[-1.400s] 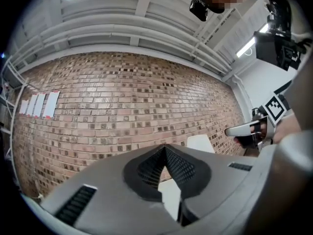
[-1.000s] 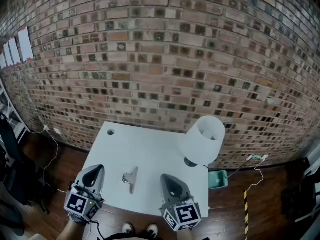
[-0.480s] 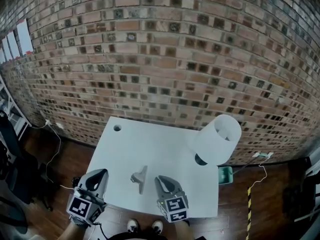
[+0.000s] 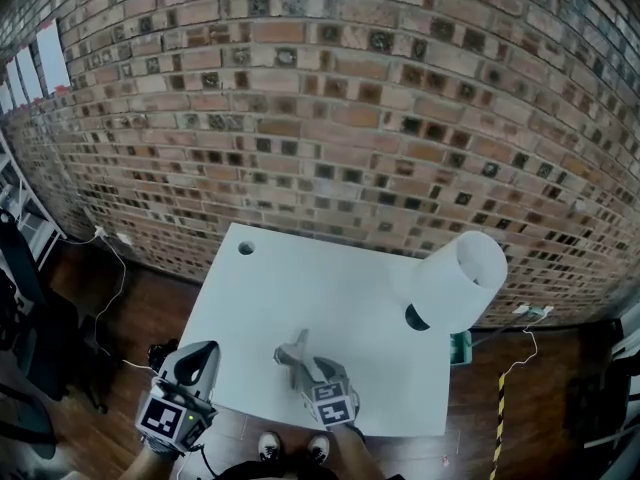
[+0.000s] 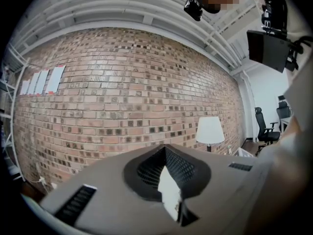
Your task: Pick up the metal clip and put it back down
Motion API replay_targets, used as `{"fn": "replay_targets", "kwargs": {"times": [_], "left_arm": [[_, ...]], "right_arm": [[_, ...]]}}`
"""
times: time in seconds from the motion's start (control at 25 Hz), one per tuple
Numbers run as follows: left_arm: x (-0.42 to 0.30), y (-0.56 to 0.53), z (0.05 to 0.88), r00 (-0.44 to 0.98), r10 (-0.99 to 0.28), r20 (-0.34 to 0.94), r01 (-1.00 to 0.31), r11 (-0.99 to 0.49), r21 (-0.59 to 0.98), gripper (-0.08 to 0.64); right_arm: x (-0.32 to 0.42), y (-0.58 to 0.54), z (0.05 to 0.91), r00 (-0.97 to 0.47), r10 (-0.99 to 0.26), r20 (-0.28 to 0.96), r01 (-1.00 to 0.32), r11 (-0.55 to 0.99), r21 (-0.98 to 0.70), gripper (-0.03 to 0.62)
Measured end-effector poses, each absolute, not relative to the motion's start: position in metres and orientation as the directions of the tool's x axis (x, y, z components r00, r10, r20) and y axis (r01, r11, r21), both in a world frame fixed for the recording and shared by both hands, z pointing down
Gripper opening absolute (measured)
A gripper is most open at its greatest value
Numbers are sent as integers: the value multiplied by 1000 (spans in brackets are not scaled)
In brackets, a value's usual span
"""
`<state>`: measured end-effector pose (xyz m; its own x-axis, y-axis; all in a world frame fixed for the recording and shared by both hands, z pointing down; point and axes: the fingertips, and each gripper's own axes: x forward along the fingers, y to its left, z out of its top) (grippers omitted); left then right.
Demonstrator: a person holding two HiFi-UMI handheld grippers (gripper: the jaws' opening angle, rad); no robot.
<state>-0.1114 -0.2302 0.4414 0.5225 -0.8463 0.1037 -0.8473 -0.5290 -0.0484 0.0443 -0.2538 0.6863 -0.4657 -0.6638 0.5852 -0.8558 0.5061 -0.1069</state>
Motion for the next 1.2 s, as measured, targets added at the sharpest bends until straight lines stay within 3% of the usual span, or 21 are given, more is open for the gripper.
{"fn": "replay_targets", "kwargs": {"times": [0.24,0.48,1.08,1.2], "left_arm": [[-117,-236,449,522,-845,116,-848,-529,-37,18],[-122,-238,457,515,-847,130,-853,-522,-19,18],[-125,-237,465,512,-847,143,-854,-520,-17,17],[-125,-237,466,513,-846,146,-854,-520,-18,18]], "right_arm": [[16,-250,728,-469,-562,681,-835,533,-136,160],[21,-254,756,-376,-537,755,-867,492,-82,227],[9,-254,769,-340,-483,807,-914,370,-164,225],[11,-256,770,-326,-490,808,-923,352,-159,182]]}}
